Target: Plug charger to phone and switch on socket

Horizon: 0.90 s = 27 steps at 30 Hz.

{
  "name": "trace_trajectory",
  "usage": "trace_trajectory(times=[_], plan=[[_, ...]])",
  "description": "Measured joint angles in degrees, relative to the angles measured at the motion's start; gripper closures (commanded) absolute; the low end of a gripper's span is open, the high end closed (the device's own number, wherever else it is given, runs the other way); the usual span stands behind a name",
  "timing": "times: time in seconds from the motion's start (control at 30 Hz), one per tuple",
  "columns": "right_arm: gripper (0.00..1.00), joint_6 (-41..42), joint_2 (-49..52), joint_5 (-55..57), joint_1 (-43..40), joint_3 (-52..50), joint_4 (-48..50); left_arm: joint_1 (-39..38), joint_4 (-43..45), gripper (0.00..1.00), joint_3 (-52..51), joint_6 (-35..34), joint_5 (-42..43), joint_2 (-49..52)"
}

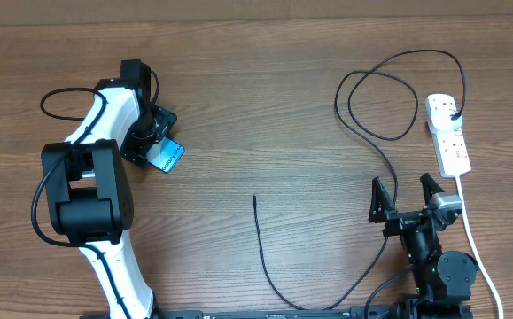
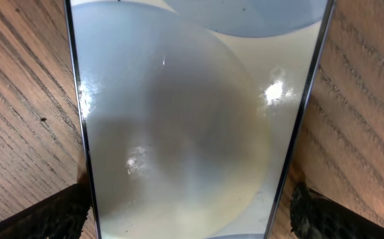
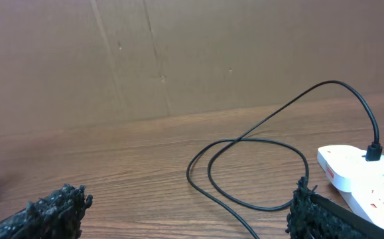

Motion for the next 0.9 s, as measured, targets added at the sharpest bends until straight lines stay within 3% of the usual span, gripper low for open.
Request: trace_trajectory(times=[0.9], plan=[[0.00,0.00,0.00,-0.02,0.00,0.00,-0.02,0.02,0.13,0.00,-0.02,2.38,0.46,0.00]])
